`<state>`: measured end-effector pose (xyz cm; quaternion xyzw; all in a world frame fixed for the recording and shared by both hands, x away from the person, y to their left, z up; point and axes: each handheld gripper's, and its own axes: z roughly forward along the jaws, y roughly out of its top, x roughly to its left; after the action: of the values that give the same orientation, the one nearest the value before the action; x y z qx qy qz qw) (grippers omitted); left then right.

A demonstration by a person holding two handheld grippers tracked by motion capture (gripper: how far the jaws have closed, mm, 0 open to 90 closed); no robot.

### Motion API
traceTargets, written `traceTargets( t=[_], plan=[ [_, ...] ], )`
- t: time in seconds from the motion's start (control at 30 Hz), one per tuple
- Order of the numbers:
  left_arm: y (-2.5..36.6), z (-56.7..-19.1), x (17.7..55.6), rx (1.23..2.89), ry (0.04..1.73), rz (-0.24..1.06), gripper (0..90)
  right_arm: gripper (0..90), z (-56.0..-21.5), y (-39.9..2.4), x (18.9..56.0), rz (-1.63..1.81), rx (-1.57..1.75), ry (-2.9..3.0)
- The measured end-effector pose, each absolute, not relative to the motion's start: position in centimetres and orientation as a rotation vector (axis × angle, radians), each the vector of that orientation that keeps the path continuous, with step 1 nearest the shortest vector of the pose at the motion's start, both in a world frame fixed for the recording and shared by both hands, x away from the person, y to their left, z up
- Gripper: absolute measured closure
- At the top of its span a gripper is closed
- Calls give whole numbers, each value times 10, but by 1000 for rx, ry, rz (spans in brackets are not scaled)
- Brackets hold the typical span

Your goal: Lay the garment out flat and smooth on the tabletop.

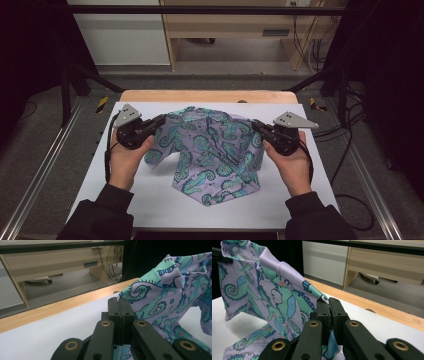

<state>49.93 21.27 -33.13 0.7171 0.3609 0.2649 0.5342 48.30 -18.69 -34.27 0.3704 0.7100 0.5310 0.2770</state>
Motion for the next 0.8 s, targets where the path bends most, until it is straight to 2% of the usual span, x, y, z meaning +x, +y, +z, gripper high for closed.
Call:
traceTargets(
  t=[0.5, 0.8],
  plan=[
    [205, -324, 533, 1676, 887, 596, 900, 877, -339, -189, 509, 1447, 1039, 1871],
    [200, -299, 544, 1666, 872, 631, 900, 877, -314, -191, 522, 1461, 1028, 1838]
  ],
)
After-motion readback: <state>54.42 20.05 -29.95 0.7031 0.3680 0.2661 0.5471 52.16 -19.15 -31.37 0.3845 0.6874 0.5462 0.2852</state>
